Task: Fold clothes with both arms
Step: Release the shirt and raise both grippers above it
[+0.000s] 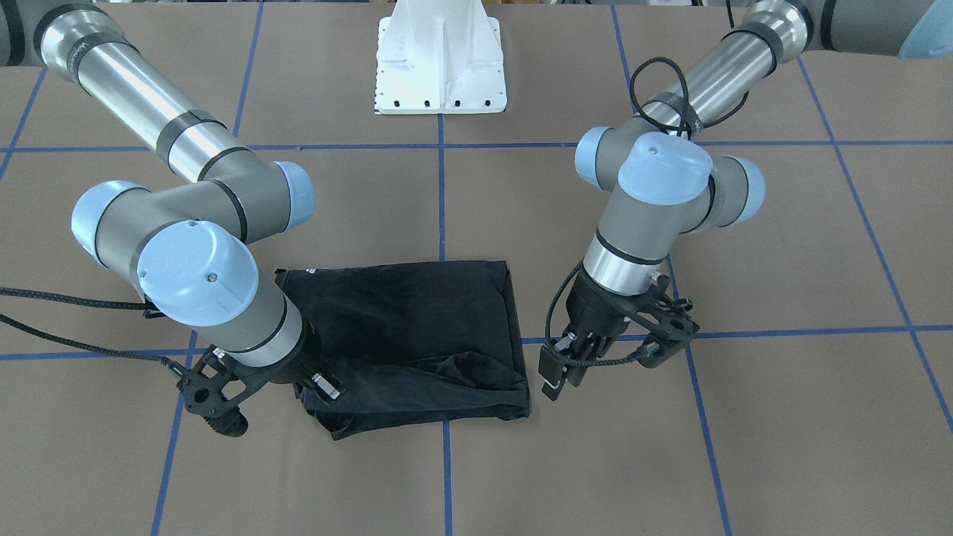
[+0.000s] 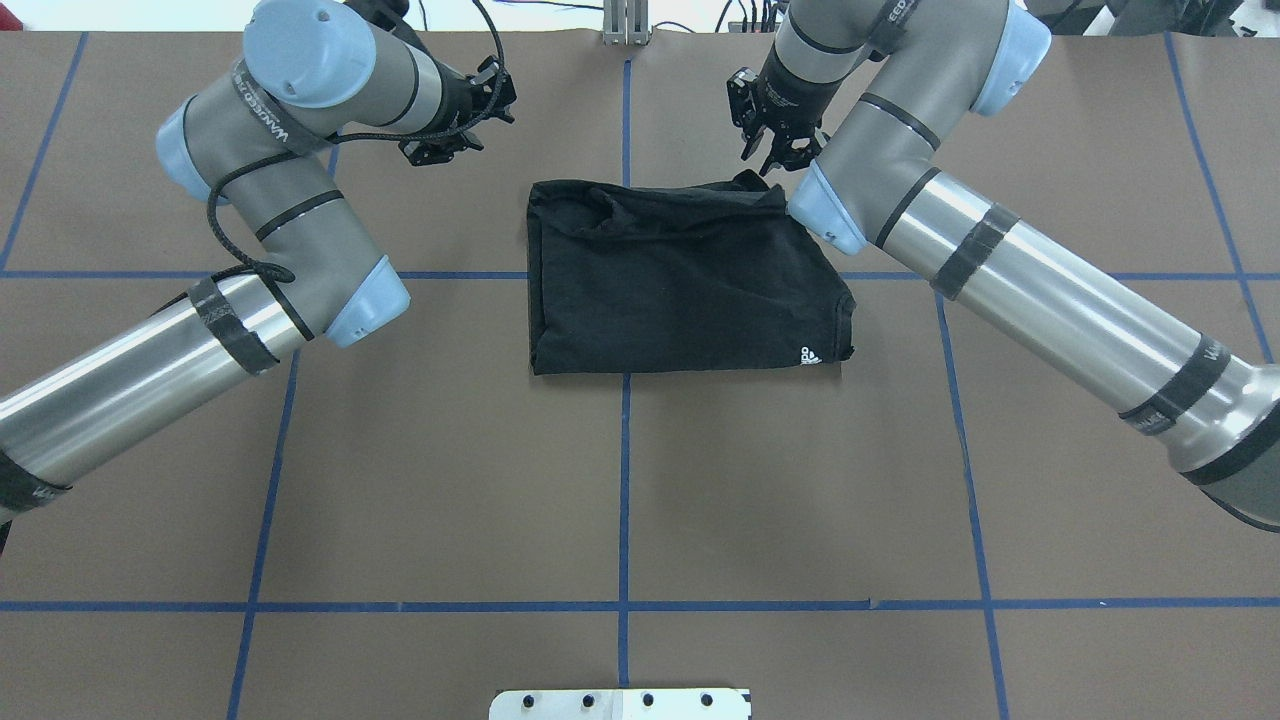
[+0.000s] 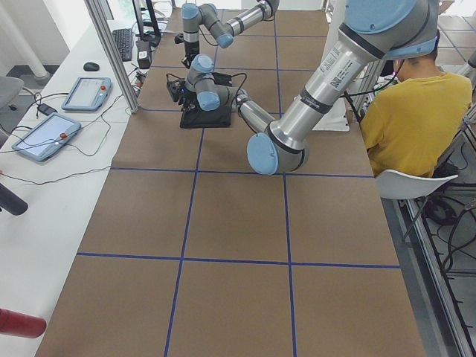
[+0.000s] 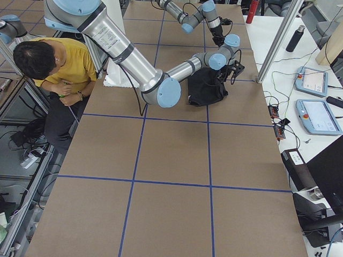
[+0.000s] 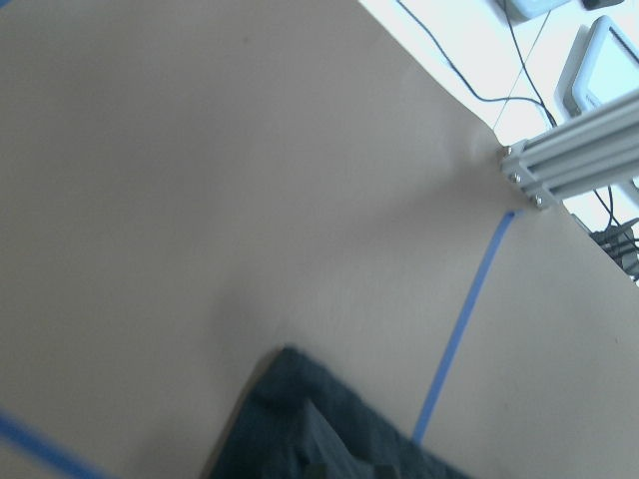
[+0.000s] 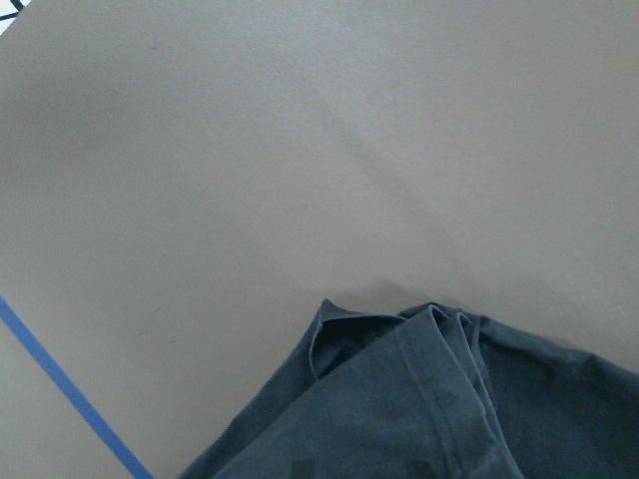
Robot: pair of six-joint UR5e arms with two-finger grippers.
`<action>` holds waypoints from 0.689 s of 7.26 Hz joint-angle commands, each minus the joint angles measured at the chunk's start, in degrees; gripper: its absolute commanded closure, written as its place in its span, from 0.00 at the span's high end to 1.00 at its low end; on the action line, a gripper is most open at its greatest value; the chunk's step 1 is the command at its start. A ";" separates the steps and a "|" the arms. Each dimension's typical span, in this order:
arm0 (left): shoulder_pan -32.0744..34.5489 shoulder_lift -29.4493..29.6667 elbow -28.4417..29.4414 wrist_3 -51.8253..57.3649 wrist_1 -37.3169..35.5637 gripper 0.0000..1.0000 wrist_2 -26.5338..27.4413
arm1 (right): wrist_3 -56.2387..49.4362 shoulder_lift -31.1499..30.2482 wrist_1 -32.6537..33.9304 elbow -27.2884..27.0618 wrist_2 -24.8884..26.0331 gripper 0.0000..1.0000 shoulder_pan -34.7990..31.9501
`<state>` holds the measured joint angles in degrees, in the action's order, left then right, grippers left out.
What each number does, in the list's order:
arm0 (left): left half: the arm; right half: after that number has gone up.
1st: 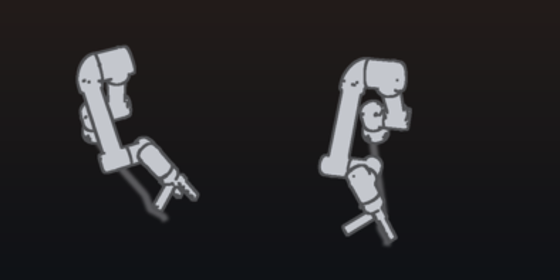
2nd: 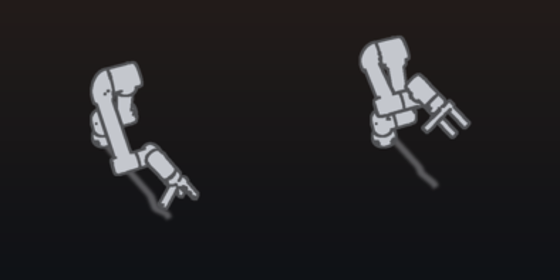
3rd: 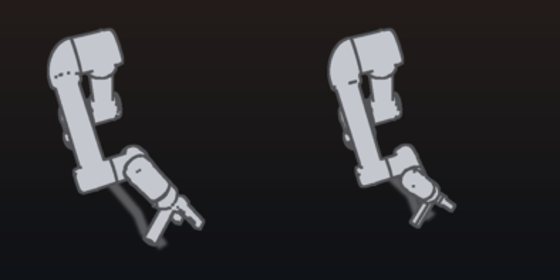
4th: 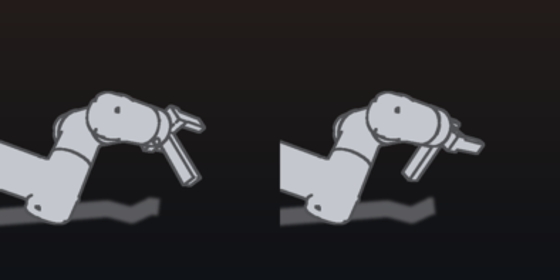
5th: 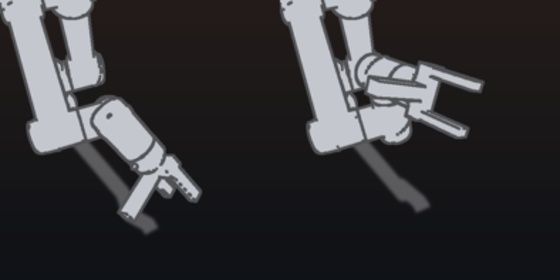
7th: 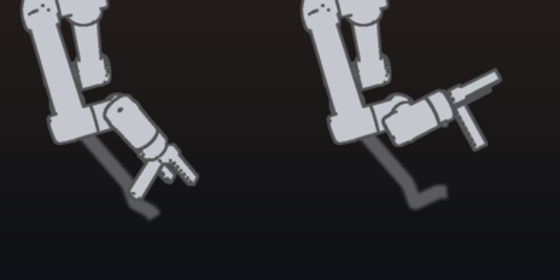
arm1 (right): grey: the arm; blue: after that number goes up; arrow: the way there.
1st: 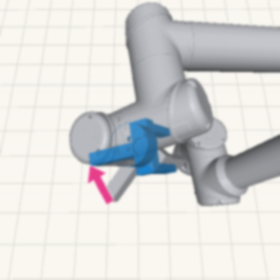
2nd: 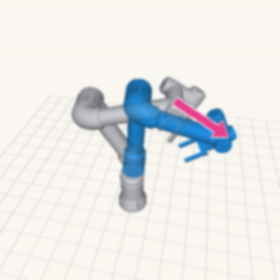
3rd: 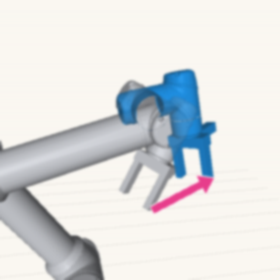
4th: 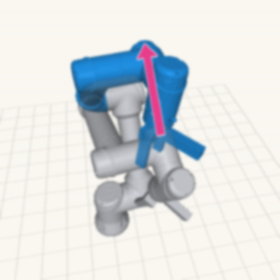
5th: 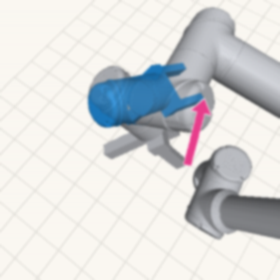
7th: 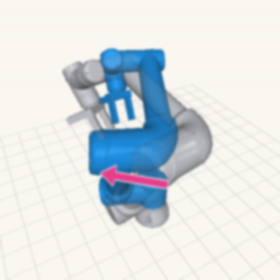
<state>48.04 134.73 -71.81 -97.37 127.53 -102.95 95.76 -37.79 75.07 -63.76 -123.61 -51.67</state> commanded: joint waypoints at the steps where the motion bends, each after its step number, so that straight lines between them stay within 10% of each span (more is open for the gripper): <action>1: 1.53 0.98 2.65 2.00 2.02 1.00 -0.06 | -3.54 1.41 -1.25 2.32 0.12 1.00 -1.41; 4: 1.88 0.89 2.12 2.18 1.59 1.00 -1.10 | -2.78 1.76 -1.34 -1.17 -0.06 1.00 1.12; 5: 3.45 0.89 1.94 4.01 1.41 1.00 -3.63 | 1.75 1.59 -0.64 -4.41 0.64 0.41 3.14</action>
<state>50.20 135.65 -69.66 -94.77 129.19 -104.40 93.73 -36.15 73.86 -64.75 -123.54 -50.67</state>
